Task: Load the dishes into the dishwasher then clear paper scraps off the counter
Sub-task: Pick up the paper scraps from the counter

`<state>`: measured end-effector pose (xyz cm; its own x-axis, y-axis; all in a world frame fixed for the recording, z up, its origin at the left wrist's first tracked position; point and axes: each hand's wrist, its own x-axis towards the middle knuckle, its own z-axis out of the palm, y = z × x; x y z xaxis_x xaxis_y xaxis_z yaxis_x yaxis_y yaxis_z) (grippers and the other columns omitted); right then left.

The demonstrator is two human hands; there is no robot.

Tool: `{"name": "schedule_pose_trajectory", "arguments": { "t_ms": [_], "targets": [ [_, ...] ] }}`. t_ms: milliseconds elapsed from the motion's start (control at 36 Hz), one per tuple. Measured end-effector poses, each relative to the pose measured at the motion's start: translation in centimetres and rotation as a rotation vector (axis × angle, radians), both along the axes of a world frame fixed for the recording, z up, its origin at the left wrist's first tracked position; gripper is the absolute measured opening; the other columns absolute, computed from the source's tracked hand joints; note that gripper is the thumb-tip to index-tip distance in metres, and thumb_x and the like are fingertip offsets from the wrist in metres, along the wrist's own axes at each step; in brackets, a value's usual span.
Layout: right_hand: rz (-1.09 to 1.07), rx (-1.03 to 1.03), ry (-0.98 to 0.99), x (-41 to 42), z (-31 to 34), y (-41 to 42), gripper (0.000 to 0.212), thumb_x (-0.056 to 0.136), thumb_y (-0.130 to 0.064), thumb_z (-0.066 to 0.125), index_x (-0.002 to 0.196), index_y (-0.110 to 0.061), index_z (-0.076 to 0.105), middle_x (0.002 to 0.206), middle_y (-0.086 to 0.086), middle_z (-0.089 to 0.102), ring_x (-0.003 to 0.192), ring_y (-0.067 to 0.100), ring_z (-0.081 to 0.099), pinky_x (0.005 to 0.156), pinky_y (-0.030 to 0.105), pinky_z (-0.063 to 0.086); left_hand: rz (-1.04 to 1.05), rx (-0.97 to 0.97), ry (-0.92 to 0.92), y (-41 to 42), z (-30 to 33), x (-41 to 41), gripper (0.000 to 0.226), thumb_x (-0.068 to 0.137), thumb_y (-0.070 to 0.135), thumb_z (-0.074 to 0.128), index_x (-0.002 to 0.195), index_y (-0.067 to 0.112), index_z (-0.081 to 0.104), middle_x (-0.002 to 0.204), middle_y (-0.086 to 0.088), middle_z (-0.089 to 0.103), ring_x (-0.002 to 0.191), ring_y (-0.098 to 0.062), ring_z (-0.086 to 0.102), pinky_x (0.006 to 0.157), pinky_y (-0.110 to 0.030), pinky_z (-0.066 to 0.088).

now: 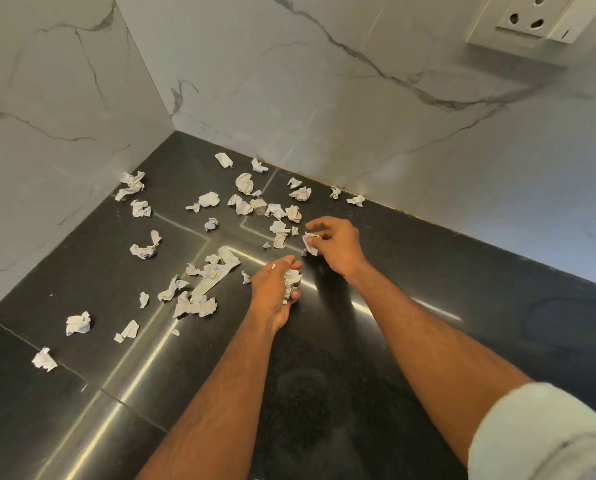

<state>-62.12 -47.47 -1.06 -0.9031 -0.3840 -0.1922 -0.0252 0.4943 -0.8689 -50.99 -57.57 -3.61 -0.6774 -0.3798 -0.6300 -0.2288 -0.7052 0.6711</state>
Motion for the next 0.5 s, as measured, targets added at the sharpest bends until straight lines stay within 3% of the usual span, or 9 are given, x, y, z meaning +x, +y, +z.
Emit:
{"name": "schedule_pose_trajectory", "arguments": {
  "t_ms": [83,167,250,306,389,444,500],
  "targets": [
    [-0.073,-0.281,-0.3,2.3,0.2,1.3,0.023,0.086,-0.004,0.075,0.106,-0.011,0.066,0.091,0.006,0.076,0.081,0.017,0.075,0.073,0.031,0.061,-0.042,0.006,0.038,0.9,0.5,-0.2,0.014,0.096,0.015,0.064,0.106,0.006,0.068,0.085,-0.008,0.068,0.062,-0.013,0.054,0.042,-0.022,0.034],
    [-0.07,-0.201,-0.239,4.1,-1.1,1.9,0.007,0.084,-0.012,0.079,0.089,-0.014,0.074,0.081,0.001,0.076,0.078,0.017,0.073,0.076,0.037,0.062,-0.086,-0.007,0.045,2.0,1.0,-0.6,0.026,0.099,0.016,0.062,0.118,0.0,0.063,0.086,-0.012,0.065,0.058,-0.012,0.055,0.042,-0.021,0.035],
    [-0.111,-0.115,-0.198,4.6,-1.6,2.3,0.018,0.089,-0.014,0.075,0.081,-0.03,0.076,0.083,-0.009,0.076,0.082,0.012,0.073,0.082,0.038,0.062,-0.106,-0.06,0.013,2.6,0.9,-0.8,0.029,0.098,0.016,0.062,0.118,-0.005,0.062,0.087,-0.015,0.065,0.055,-0.012,0.058,0.041,-0.022,0.036],
    [-0.064,-0.081,-0.224,4.5,-1.4,2.4,0.024,0.093,-0.014,0.068,0.084,-0.035,0.076,0.091,-0.012,0.075,0.089,0.01,0.072,0.088,0.039,0.06,-0.086,-0.075,0.003,2.7,0.7,-0.9,0.025,0.097,0.016,0.063,0.115,-0.002,0.064,0.088,-0.016,0.066,0.056,-0.012,0.06,0.043,-0.023,0.038],
    [0.03,-0.085,-0.232,4.3,-0.6,2.3,0.029,0.094,-0.006,0.064,0.107,-0.03,0.075,0.095,-0.01,0.075,0.094,0.01,0.071,0.089,0.036,0.059,-0.074,-0.069,0.01,2.3,0.6,-1.1,0.019,0.096,0.017,0.065,0.108,0.003,0.067,0.087,-0.013,0.068,0.06,-0.013,0.06,0.045,-0.023,0.04],
    [0.054,-0.034,-0.153,4.2,0.2,2.3,0.036,0.092,-0.003,0.066,0.118,-0.028,0.069,0.09,-0.009,0.073,0.089,0.004,0.07,0.082,0.027,0.058,-0.088,-0.065,0.009,2.0,0.6,-1.2,0.012,0.095,0.017,0.067,0.101,0.007,0.067,0.087,-0.011,0.07,0.064,-0.014,0.061,0.047,-0.024,0.041],
    [0.04,0.028,-0.043,4.2,0.6,2.0,0.034,0.088,-0.008,0.072,0.115,-0.029,0.065,0.083,-0.009,0.073,0.08,0.0,0.07,0.075,0.024,0.058,-0.093,-0.083,-0.004,1.6,0.6,-1.3,0.009,0.093,0.016,0.069,0.097,0.008,0.067,0.087,-0.012,0.07,0.067,-0.015,0.061,0.048,-0.024,0.042]
  ]
}}
